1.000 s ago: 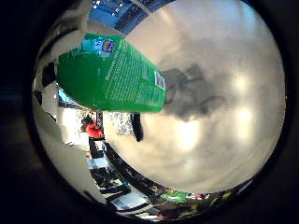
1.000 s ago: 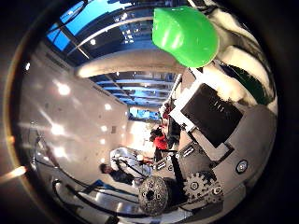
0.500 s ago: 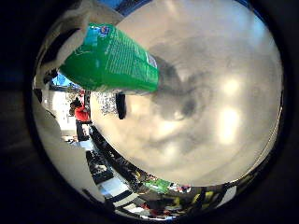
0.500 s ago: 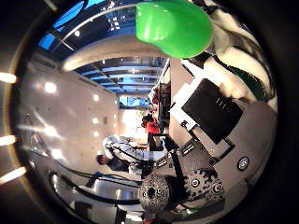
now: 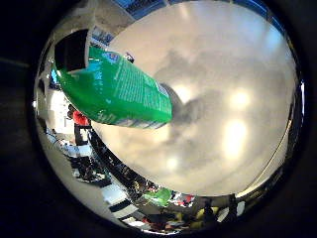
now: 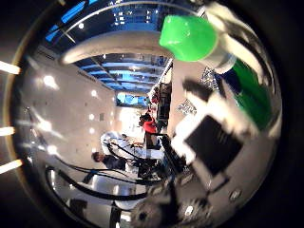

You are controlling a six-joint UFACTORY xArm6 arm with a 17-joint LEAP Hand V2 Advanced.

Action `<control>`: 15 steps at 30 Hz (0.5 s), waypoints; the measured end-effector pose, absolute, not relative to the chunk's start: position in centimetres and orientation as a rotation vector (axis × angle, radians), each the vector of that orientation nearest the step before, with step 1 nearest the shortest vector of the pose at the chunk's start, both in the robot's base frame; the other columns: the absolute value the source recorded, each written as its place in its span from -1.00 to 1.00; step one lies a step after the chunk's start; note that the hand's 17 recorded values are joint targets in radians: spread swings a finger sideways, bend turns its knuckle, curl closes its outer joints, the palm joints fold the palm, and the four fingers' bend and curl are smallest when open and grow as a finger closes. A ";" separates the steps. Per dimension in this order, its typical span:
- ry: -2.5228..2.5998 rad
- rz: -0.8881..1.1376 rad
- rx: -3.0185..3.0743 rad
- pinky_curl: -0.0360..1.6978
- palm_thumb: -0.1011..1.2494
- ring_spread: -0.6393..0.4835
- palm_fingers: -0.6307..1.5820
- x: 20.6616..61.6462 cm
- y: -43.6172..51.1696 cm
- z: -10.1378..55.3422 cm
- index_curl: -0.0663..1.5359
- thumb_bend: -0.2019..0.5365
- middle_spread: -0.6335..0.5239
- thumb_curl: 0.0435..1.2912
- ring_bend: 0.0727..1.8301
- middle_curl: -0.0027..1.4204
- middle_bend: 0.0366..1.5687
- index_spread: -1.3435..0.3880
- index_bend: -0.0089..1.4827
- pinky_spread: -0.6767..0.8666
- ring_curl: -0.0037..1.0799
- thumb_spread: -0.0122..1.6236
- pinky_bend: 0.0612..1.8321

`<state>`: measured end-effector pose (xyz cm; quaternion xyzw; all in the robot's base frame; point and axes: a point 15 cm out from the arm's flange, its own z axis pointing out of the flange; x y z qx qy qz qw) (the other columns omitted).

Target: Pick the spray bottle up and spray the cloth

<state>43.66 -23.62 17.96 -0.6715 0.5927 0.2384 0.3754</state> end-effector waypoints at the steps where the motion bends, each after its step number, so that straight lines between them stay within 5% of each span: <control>1: 1.525 0.612 -1.723 0.17 0.38 -0.25 -0.32 43.3 -23.9 17.8 0.14 -0.53 -0.24 -0.34 -0.01 0.23 -0.08 0.06 -0.51 -0.41 0.30 0.19 -0.39; 3: 1.544 0.614 -1.720 0.12 0.36 -0.18 -0.46 42.5 -24.7 17.5 0.07 -0.53 -0.19 -0.36 -0.16 0.11 -0.27 0.05 -0.53 -0.27 0.19 0.19 -0.46; 8: 1.574 0.608 -1.687 -0.10 0.33 0.02 -0.44 41.3 -26.1 17.1 -0.16 -0.53 -0.03 -0.40 -0.47 -0.19 -0.62 0.08 -0.66 0.14 -0.12 0.19 -0.61; 15: 1.616 0.591 -1.623 -0.29 0.27 0.13 -0.42 39.2 -28.7 16.6 -0.36 -0.53 0.07 -0.45 -0.65 -0.37 -0.79 0.13 -0.78 0.30 -0.32 0.19 -0.68</control>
